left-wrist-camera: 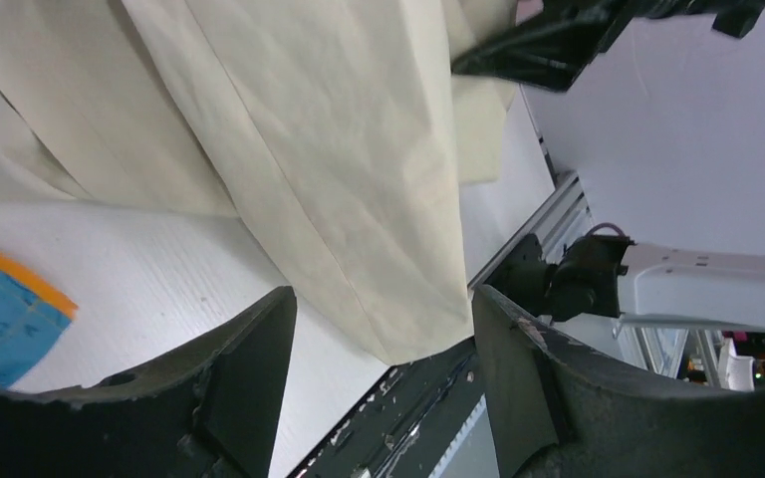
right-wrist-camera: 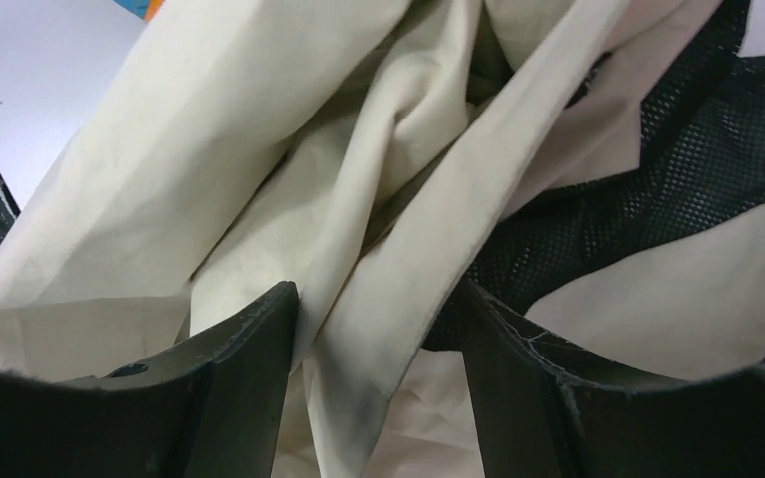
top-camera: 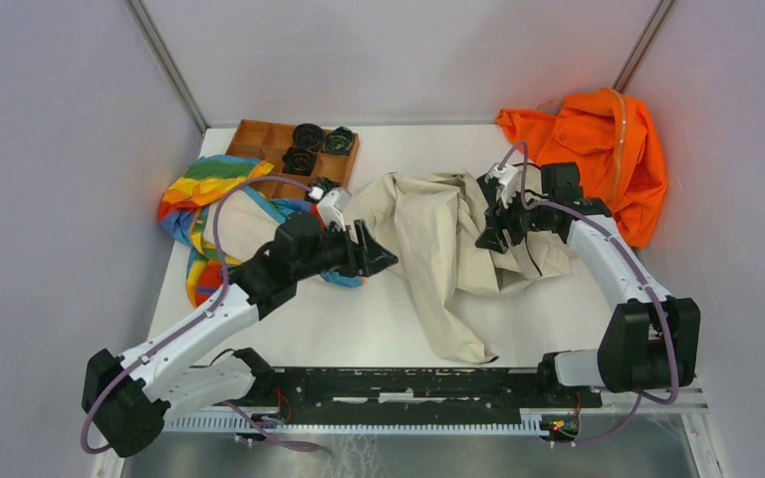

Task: Zip up the jacket
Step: Place the jacket at the center of the board, then flatten out the jacket at the center of the board.

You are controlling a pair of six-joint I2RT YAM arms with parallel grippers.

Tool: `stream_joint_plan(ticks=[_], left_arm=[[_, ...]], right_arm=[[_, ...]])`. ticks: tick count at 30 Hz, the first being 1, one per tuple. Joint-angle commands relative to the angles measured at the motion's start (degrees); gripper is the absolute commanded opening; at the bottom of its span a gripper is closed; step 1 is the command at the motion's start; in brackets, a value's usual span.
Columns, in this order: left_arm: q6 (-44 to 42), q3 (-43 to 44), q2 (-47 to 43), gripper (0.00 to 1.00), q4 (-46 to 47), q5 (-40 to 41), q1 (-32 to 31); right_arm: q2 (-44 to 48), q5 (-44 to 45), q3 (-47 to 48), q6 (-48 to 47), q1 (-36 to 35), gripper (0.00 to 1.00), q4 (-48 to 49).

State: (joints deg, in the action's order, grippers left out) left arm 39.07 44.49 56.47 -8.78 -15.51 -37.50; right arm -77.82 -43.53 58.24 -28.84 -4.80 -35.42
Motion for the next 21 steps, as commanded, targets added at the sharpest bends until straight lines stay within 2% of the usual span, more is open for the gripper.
stream_joint_plan(ticks=[1, 9, 14, 18, 21], left_arm=[[3.5, -1.1, 0.3, 0.73, 9.4, 8.7, -6.3], [4.3, 5.9, 11.7, 0.79, 9.5, 20.5, -15.9], [8.9, 14.0, 20.2, 0.79, -1.6, 29.6, -18.6], [10.6, 20.9, 26.0, 0.76, -8.8, 31.1, -19.8], [10.1, 24.4, 29.3, 0.76, -10.5, 31.3, -21.3]], right_arm=[[2.7, -2.9, -0.4, 1.7, 2.9, 0.65, 2.1], [6.3, -11.7, -1.4, 0.4, 7.7, 0.67, 0.3], [6.8, -8.8, -3.6, 1.8, 8.4, 0.66, 2.0], [6.7, -8.1, -5.5, 2.5, 8.5, 0.63, 3.3], [6.4, -7.8, -5.8, 2.5, 8.4, 0.62, 3.5]])
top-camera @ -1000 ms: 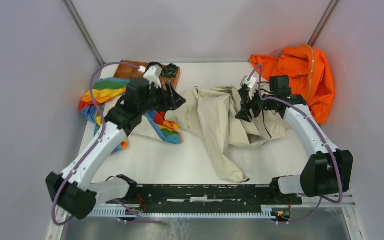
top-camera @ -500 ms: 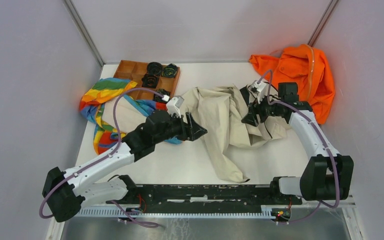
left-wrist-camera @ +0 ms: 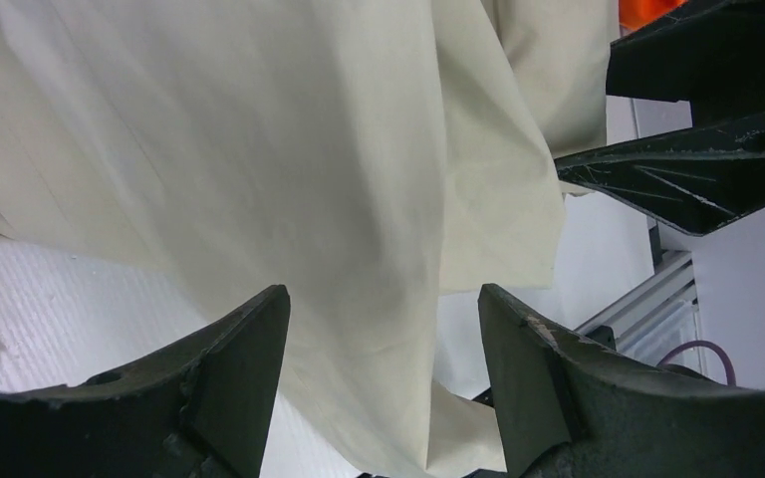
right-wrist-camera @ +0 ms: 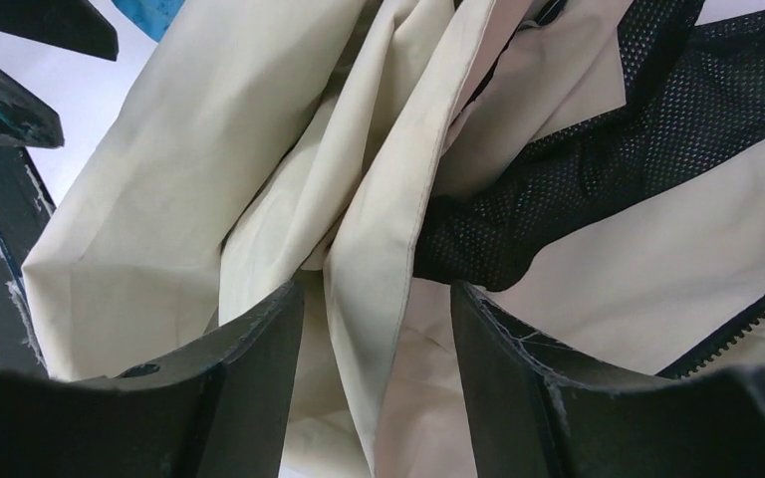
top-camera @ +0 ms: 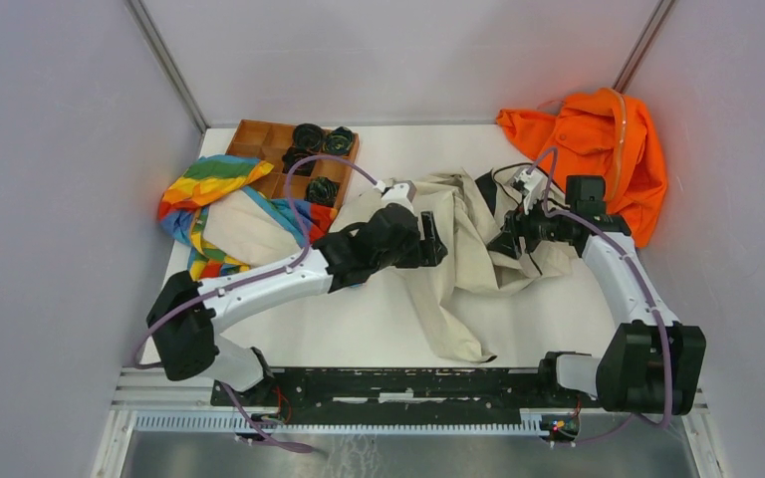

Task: Zip up the jacket
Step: Flatten out the jacket at the center of the board.

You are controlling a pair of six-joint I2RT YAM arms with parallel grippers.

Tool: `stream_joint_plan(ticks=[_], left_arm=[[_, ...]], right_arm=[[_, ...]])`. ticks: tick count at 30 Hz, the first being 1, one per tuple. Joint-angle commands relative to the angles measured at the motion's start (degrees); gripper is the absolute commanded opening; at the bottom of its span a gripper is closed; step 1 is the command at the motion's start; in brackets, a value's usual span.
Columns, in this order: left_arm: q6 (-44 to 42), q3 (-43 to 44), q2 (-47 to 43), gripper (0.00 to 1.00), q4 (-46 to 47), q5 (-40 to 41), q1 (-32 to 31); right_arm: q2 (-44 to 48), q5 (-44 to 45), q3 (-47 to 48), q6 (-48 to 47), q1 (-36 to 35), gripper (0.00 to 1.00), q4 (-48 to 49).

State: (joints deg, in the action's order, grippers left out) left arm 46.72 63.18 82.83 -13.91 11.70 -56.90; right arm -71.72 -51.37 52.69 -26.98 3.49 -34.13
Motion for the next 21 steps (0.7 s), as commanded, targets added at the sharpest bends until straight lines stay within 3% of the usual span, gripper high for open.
stream_joint_plan(ticks=[1, 3, 7, 9, 11, 12, 13, 17, 21], left_arm=[[2.2, 6.6, 4.0, 0.76, -5.8, 4.3, -2.4], [1.7, 8.7, 6.4, 0.75, -7.0, 4.8, -3.3], [-0.9, 13.4, 12.6, 0.71, -13.7, 6.6, -3.7], [-4.7, 15.2, 15.3, 0.56, -14.9, 7.6, -3.6], [-9.1, 17.3, 16.5, 0.25, -15.9, 7.5, -3.2], [-11.8, 18.5, 16.7, 0.11, -16.4, 7.6, -3.1], [-14.4, 19.7, 16.3, 0.04, -16.7, 8.2, -2.9], [-25.5, 21.9, 10.5, 0.02, -13.3, 7.8, -1.8], [-35.6, 24.6, 4.1, 0.02, -7.9, 2.1, 0.8]], right_arm=[[0.1, 0.1, -0.2, 0.6, 0.1, 0.58, 2.3], [-0.1, 0.1, -0.2, 0.6, 0.1, 0.49, 2.2], [-0.2, -0.3, 0.4, 0.6, 0.1, 0.21, 2.0], [-0.4, -1.1, 1.6, 0.2, 0.1, 0.07, 1.4], [-0.7, -2.1, 4.6, -0.9, 0.2, 0.01, -0.6], [-0.9, -2.4, 6.8, -1.9, 0.3, 0.00, -1.8], [-1.2, -2.7, 10.1, -2.9, 0.6, 0.00, -3.6], [-2.8, -4.1, 26.1, -5.4, 3.4, 0.00, -7.9], [-5.3, -6.2, 44.0, -4.4, 6.9, 0.00, -8.7]])
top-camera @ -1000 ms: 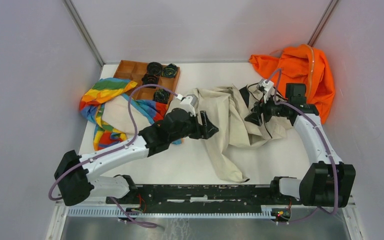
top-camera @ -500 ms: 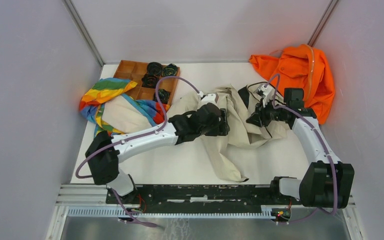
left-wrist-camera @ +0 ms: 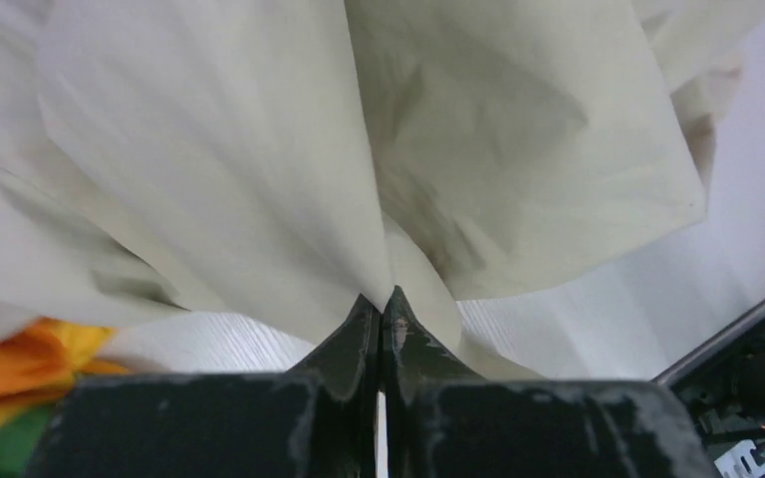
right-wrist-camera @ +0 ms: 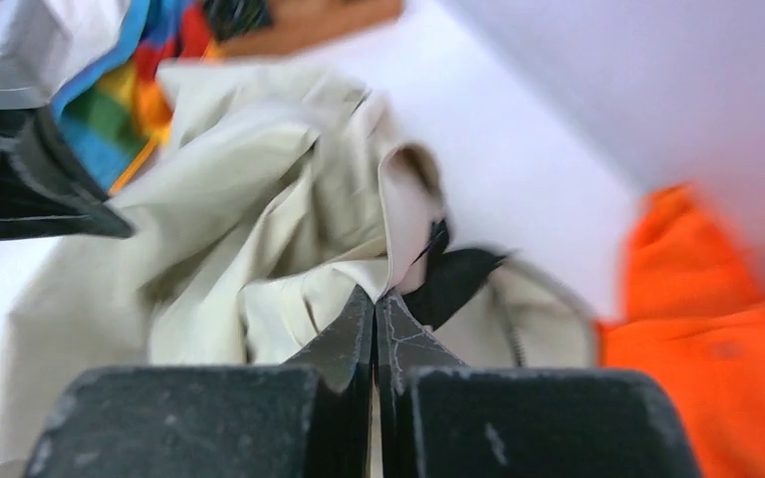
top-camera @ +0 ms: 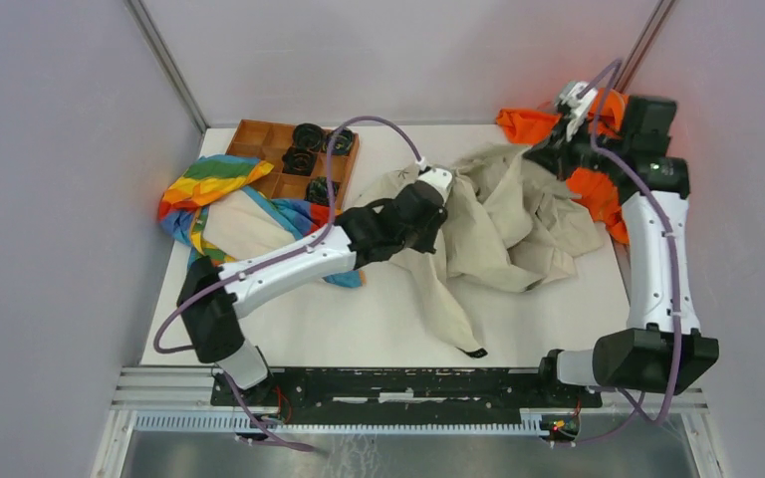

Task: Zip up the jacket
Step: Flatten out the jacket at the center of the board.

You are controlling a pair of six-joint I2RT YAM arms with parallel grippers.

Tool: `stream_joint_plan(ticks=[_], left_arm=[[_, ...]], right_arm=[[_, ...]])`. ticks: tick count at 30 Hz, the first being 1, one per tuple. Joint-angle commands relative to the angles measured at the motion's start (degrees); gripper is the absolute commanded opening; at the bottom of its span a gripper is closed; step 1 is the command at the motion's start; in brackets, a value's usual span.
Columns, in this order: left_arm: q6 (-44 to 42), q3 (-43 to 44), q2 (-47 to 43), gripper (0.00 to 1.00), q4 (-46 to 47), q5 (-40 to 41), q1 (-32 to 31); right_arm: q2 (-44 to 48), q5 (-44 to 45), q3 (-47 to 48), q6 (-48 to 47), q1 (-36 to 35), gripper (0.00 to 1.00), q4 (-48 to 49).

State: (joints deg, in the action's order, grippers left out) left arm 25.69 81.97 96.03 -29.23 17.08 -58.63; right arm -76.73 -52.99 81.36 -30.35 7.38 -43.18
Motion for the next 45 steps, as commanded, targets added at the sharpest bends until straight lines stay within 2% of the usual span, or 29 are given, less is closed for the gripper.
stream_joint_plan(ticks=[1, 5, 9, 12, 15, 19, 22, 24, 25, 27, 30, 32, 35, 38, 40, 42, 44, 45], left_arm=[[-16.4, 7.1, -9.8, 0.02, 8.3, -5.6, 3.6], [-22.0, 14.9, -10.5, 0.02, 9.7, -12.8, 4.5], [-23.7, 22.9, -8.6, 0.02, 11.9, -19.9, 4.5], [-23.2, 26.6, -7.6, 0.02, 14.4, -25.0, 4.5], [-21.9, 28.3, -7.5, 0.02, 17.5, -29.4, 4.5], [-21.5, 30.5, -7.8, 0.02, 18.0, -29.8, 4.5], [-21.9, 30.1, -8.5, 0.02, 15.9, -26.0, 5.4], [-19.4, 28.1, -9.1, 0.02, 14.6, -25.0, 8.7], [-15.6, 25.7, -9.9, 0.02, 15.1, -26.3, 11.7], [-7.1, 18.7, -11.8, 0.02, 19.0, -31.3, 18.6], [1.9, 6.3, -13.4, 0.02, 25.6, -38.4, 27.2], [4.9, 1.8, -12.3, 0.02, 27.1, -42.5, 31.6], [4.8, -1.9, -9.0, 0.02, 20.9, -42.0, 37.7], [4.4, -3.8, -6.2, 0.03, 12.8, -38.0, 43.3], [3.8, -3.3, -5.7, 0.16, 8.1, -34.9, 45.6], [2.6, -2.7, -7.6, 0.43, 6.0, -30.9, 45.9], [1.7, -2.7, -10.8, 0.55, 5.8, -27.4, 45.9], [1.2, -2.6, -12.4, 0.59, 5.7, -25.7, 45.9]], right_arm=[[-0.4, -4.9, 18.3, 0.5, 4.1, 0.00, 1.7], [2.2, -5.9, 23.2, 11.8, 9.9, 0.00, 17.2], [6.1, -6.5, 21.3, 30.9, 20.5, 0.00, 44.4], [6.1, -6.1, 23.9, 44.3, 27.7, 0.00, 60.9], [3.6, -3.5, 31.4, 51.7, 32.5, 0.00, 67.5], [-1.3, 1.5, 43.4, 55.8, 33.5, 0.00, 69.8], [-3.6, 2.9, 44.8, 64.1, 33.4, 0.00, 77.2], [-4.9, 1.6, 43.9, 69.5, 32.4, 0.00, 80.7], [-5.4, -0.2, 43.3, 68.8, 30.3, 0.00, 79.8], [-4.9, -2.8, 40.9, 61.5, 24.5, 0.00, 71.8], [-3.0, -3.4, 34.8, 42.7, 10.7, 0.00, 52.3], [-2.8, -1.4, 29.4, 33.5, 1.9, 0.00, 44.1], [-6.5, 7.3, 27.6, 18.1, -11.8, 0.00, 28.5], [-11.6, 12.5, 25.7, 15.8, -18.0, 0.00, 26.1], [-15.7, 15.4, 26.4, 17.1, -20.4, 0.00, 26.7], [-19.8, 19.0, 27.4, 18.4, -22.2, 0.00, 27.5], [-22.9, 24.0, 27.9, 18.0, -24.2, 0.00, 28.2], [-24.0, 25.9, 27.6, 17.9, -24.7, 0.04, 29.0]])
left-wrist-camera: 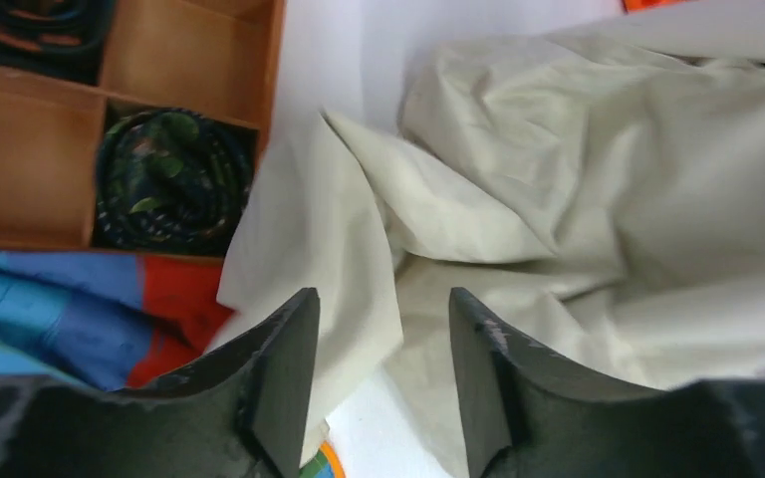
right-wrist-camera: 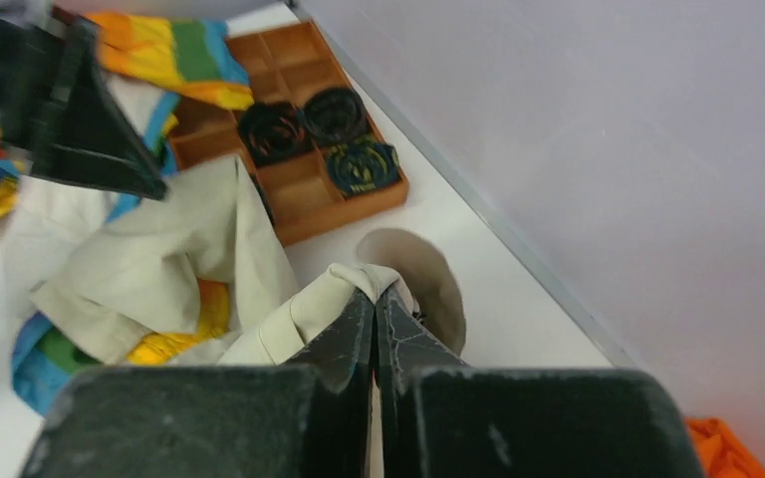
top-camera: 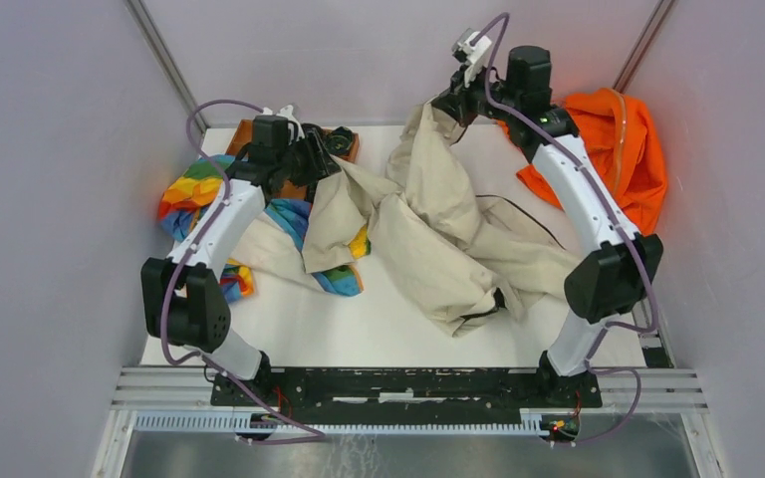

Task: Zip up the jacket
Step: Flatten out the jacket at the center of the board.

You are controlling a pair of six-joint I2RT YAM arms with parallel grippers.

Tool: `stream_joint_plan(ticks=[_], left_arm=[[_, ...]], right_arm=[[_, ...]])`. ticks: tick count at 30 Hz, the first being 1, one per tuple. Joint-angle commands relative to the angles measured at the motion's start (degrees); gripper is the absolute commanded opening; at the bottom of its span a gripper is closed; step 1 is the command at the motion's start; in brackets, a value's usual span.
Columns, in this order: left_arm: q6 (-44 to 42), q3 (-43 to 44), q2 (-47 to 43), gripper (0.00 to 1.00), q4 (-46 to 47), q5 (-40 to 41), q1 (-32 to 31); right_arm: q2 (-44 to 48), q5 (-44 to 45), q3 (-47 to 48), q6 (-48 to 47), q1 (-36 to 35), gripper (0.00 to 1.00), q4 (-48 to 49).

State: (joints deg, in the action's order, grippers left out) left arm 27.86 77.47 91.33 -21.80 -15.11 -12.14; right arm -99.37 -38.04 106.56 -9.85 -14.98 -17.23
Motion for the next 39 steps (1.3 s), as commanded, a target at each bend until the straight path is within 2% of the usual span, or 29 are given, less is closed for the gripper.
stream_joint_plan(ticks=[1, 3, 5, 7, 10, 14, 16, 19, 23, 26, 32, 39], left_arm=[[-1.6, 1.9, -9.3, 0.63, -1.8, 7.8, -0.6], [-3.1, 1.7, -13.0, 0.68, -1.8, 9.7, -0.6], [-4.3, 0.7, -16.4, 0.72, -1.2, 9.5, -0.6], [-4.6, -1.6, -20.1, 0.78, 0.6, 7.6, -0.6], [-2.3, -8.0, -26.2, 0.83, 6.5, 0.9, -0.6], [6.2, -19.4, -33.7, 0.83, 19.6, -10.9, -0.7], [12.1, -24.7, -36.4, 0.81, 26.9, -14.9, -1.1], [15.4, -29.9, -39.5, 0.80, 32.0, -12.9, -6.4], [10.1, -33.6, -40.2, 0.80, 33.8, -3.0, -19.9], [7.8, -34.0, -36.6, 0.79, 33.7, -0.3, -25.6], [7.3, -32.3, -32.6, 0.79, 33.4, -0.3, -27.7], [2.2, -30.9, -37.9, 0.80, 26.7, 5.3, -27.7]], right_arm=[[-2.7, 12.9, 2.1, -2.5, -3.1, 0.10, 3.7], [-4.4, 17.0, 1.5, -1.3, -3.9, 0.25, 4.0], [-4.8, 17.2, 0.7, -2.5, -3.8, 0.50, 3.3], [-3.3, 16.2, -1.3, -4.1, -2.9, 0.69, 2.8], [1.5, 9.5, -6.2, -3.6, 1.8, 0.87, 3.1], [8.8, -7.0, -15.9, -3.3, 11.7, 0.91, 2.8], [11.7, -13.0, -20.0, -6.0, 17.4, 0.94, -1.0], [15.1, -16.1, -24.4, -17.3, 24.2, 0.96, -12.2], [15.8, -8.8, -26.0, -36.9, 27.6, 0.98, -31.7], [14.3, -1.8, -26.4, -47.4, 27.8, 0.98, -40.5], [12.2, 6.4, -31.0, -51.3, 27.7, 0.97, -42.3], [9.0, 12.9, -35.5, -53.0, 26.8, 0.89, -41.6]])
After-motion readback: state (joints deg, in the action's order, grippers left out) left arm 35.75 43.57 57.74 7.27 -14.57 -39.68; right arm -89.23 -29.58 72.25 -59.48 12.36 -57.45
